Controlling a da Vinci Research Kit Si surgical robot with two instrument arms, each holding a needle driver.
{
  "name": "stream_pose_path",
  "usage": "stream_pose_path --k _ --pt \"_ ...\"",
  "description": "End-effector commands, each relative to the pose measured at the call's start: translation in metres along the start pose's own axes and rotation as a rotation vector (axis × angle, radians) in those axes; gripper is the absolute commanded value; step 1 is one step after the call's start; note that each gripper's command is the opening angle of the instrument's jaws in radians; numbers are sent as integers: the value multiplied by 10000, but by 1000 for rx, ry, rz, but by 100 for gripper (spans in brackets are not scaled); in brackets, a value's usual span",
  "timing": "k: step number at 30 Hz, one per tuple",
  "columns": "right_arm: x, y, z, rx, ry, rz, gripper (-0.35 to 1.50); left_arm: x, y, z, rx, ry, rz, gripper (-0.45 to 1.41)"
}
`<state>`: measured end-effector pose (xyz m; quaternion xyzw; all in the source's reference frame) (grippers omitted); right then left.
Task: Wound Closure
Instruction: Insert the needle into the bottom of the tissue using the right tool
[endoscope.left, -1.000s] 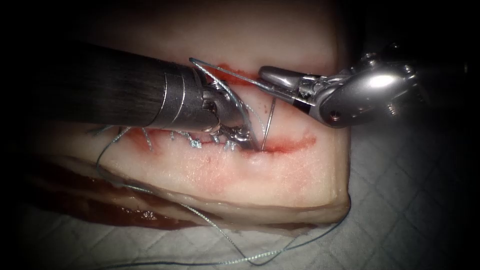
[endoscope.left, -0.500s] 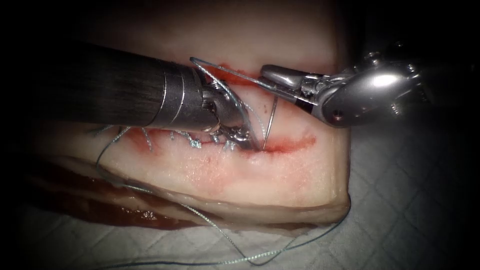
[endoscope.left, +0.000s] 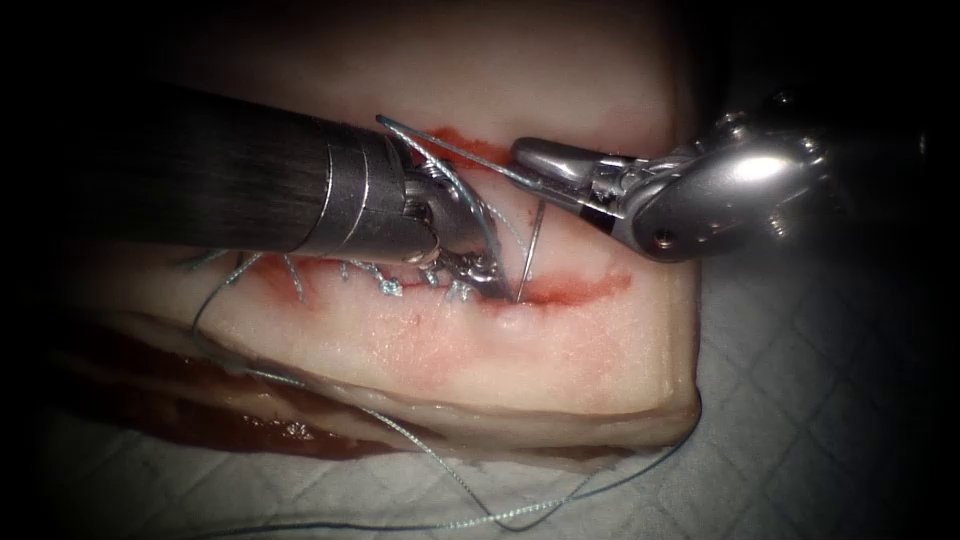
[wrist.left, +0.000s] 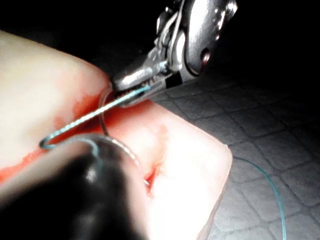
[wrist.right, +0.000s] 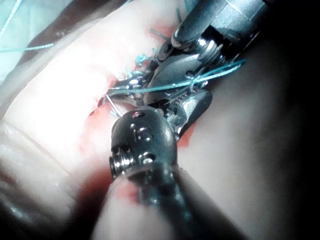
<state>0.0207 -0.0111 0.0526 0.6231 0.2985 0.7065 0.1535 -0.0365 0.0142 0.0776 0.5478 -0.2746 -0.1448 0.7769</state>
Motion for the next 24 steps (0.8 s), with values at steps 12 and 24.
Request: stream_pose_path --k 12,24 --pt "5 4 10 6 -4 83 -35 -4 5 2 2 1 3 -45" --pt "5 0 10 68 -28 132 -35 -3 4 4 -3 -1 -1 -45"
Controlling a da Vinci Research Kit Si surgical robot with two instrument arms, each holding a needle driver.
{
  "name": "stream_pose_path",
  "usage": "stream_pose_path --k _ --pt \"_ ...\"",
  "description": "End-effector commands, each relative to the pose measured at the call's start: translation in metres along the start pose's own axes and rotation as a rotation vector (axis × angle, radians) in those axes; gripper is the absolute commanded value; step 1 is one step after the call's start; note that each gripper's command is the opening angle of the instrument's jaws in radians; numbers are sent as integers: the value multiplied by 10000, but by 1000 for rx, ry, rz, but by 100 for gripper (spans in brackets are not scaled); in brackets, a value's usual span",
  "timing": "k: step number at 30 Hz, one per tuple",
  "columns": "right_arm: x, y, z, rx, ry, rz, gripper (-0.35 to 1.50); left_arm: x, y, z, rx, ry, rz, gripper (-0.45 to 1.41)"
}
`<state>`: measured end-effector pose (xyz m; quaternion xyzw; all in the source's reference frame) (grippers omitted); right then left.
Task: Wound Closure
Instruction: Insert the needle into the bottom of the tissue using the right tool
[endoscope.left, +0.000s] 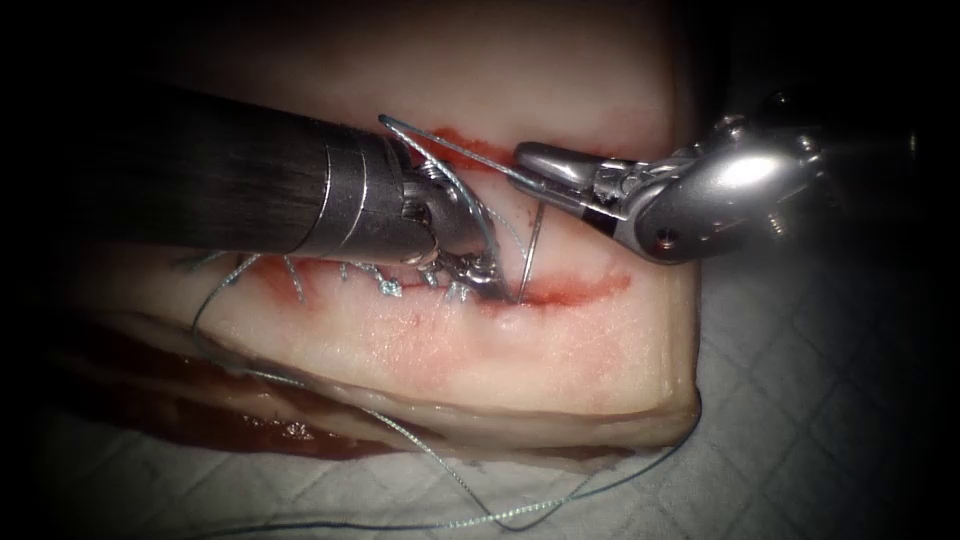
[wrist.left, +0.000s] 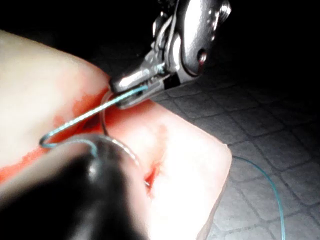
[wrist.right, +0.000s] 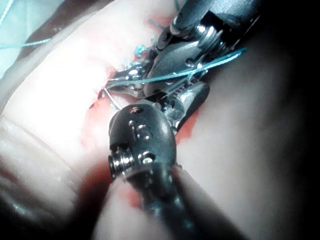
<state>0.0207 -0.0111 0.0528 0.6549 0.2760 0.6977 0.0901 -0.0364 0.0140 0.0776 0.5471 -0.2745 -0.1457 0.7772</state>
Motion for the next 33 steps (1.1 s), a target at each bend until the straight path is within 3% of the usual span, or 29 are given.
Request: stream_pose_path --k 1,33 --pt "4 -2 9 6 0 -1 -35 -5 5 4 -1 0 0 -45" --pt "1 -1 11 53 -5 42 -35 -5 5 1 4 3 -9 -45"
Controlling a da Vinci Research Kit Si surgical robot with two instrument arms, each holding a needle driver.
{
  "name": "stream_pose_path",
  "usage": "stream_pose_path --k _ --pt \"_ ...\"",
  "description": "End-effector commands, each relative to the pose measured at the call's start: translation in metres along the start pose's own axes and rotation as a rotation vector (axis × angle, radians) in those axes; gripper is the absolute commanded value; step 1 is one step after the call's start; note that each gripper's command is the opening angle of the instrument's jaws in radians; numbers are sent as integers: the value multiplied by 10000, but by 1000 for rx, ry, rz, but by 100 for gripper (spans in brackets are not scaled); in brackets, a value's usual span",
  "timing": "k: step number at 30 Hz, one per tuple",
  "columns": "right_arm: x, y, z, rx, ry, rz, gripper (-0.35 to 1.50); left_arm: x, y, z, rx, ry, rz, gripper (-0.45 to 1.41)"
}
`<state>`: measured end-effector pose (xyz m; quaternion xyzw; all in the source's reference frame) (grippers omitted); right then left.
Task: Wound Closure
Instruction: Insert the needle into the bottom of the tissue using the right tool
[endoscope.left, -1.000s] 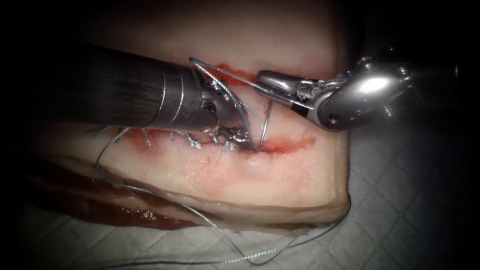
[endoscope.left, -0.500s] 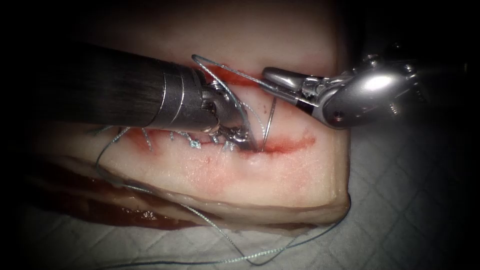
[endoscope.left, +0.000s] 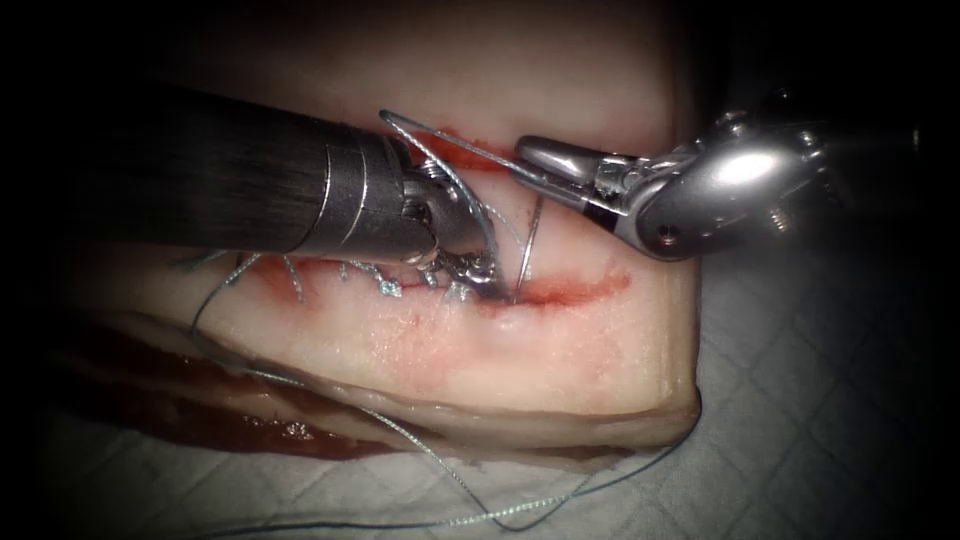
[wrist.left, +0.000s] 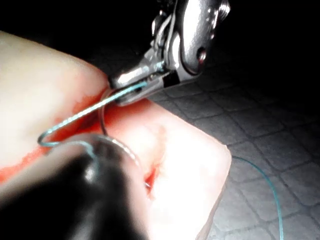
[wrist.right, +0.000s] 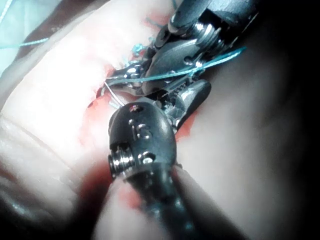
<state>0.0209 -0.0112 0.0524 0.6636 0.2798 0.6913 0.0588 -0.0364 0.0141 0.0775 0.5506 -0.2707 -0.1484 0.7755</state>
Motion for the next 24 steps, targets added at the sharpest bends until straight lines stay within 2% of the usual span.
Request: stream_pose_path --k 1,11,24 --pt "6 0 9 1 -2 6 -35 -5 5 2 0 0 2 -45" --pt "7 5 8 -28 14 33 -35 -5 5 2 1 0 -4 -45" --pt "6 3 8 -40 24 159 -35 -4 4 3 1 2 -3 -45"
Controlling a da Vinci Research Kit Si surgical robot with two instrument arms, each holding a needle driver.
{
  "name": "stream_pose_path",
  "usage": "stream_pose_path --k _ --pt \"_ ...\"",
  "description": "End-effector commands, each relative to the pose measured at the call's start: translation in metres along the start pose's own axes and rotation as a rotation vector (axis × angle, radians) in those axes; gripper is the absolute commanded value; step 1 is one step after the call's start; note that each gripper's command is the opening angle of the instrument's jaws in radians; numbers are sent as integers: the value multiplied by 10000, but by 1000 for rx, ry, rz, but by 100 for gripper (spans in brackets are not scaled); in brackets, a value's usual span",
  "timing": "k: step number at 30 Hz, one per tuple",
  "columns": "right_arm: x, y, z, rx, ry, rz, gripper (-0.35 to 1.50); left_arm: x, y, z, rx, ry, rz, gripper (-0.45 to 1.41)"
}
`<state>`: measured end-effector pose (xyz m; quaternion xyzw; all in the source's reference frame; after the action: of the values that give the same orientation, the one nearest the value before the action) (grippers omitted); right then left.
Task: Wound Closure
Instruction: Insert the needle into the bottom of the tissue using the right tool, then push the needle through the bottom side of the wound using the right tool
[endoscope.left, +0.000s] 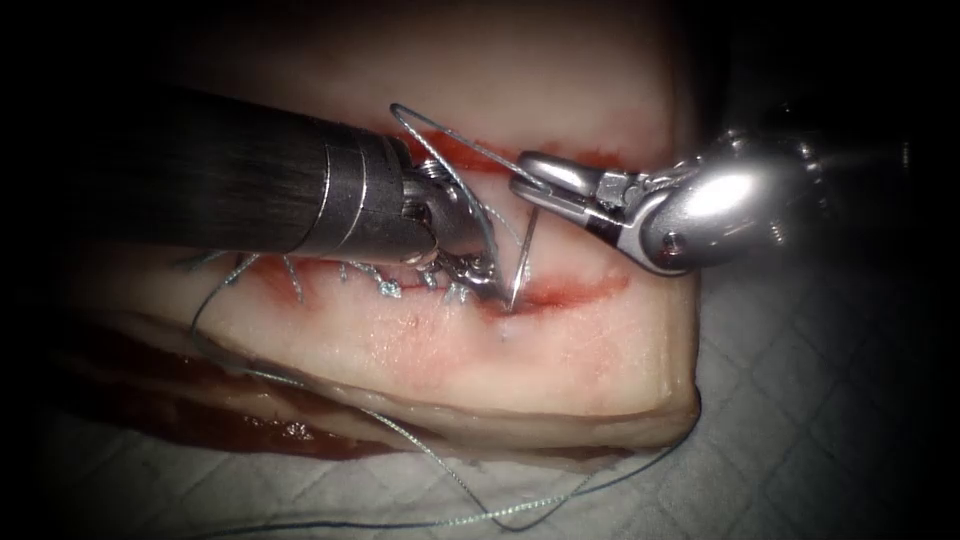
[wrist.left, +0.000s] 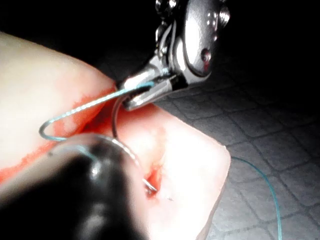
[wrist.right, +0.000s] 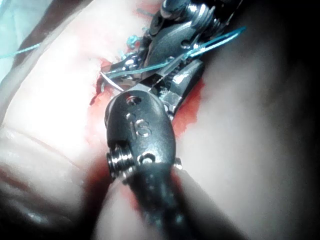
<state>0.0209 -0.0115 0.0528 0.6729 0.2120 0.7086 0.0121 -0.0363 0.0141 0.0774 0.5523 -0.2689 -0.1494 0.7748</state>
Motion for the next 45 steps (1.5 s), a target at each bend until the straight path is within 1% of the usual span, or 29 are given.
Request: stream_pose_path --k 1,3,14,18,19,22,23,24,25,27,28,30,31,32,33,36,38,39,40,41,42,43,44,45 --pt "4 -2 9 7 -6 -2 -35 -4 5 3 -1 0 2 -45" --pt "4 -3 9 25 -1 -1 -35 -4 5 4 -1 0 2 -45" --pt "5 -5 9 29 -3 -29 -35 -4 5 4 0 2 3 -45" --pt "5 -5 9 28 -2 0 -35 -5 4 4 -1 0 4 -45" --pt "6 -5 9 29 2 40 -35 -6 4 0 -5 -10 5 -45" --pt "8 -4 7 27 11 84 -35 -10 1 -9 -26 -49 2 -45" --pt "9 -3 6 24 21 100 -35 -11 0 -11 -33 -61 1 -35" --pt "13 -2 4 6 46 120 -35 -11 -3 -17 -42 -72 0 0" --pt "15 -1 3 1 53 134 -35 -10 -6 -20 -52 -71 -2 5" --pt "24 3 -1 14 71 237 -35 -9 -18 -32 -96 -56 -13 49" --pt "26 4 -2 12 73 252 -35 -10 -21 -36 -101 -61 -16 49" --pt "28 5 -3 15 80 284 -35 -14 -27 -45 -96 -76 -24 72" --pt "29 5 -3 21 85 306 -35 -15 -34 -55 -85 -79 -29 76" --pt "29 5 -4 27 91 323 -35 -14 -36 -59 -82 -77 -31 79" --pt "29 5 -4 27 91 323 -35 -14 -36 -59 -82 -77 -31 79" --pt "30 5 -5 43 104 415 -35 -6 -54 -83 -62 -69 -30 83" --pt "30 5 -6 54 105 438 -35 -1 -62 -92 -49 -63 42 88" --pt "30 5 -7 72 96 476 -35 10 -75 -98 -66 -77 146 86" --pt "30 5 -7 88 89 501 -35 15 -79 -99 -80 -86 181 86" --pt "30 5 -8 101 83 519 -35 22 -86 -98 -102 -97 245 81" --pt "30 5 -7 120 77 560 -35 31 -95 -97 -138 -111 309 69" --pt "30 5 -7 132 77 583 -35 36 -101 -96 -168 -131 327 57" --pt "30 5 -8 140 81 587 -35 40 -108 -92 -221 -154 395 61" --pt "31 5 -8 148 85 603 -35 42 -112 -90 -255 -161 460 64"
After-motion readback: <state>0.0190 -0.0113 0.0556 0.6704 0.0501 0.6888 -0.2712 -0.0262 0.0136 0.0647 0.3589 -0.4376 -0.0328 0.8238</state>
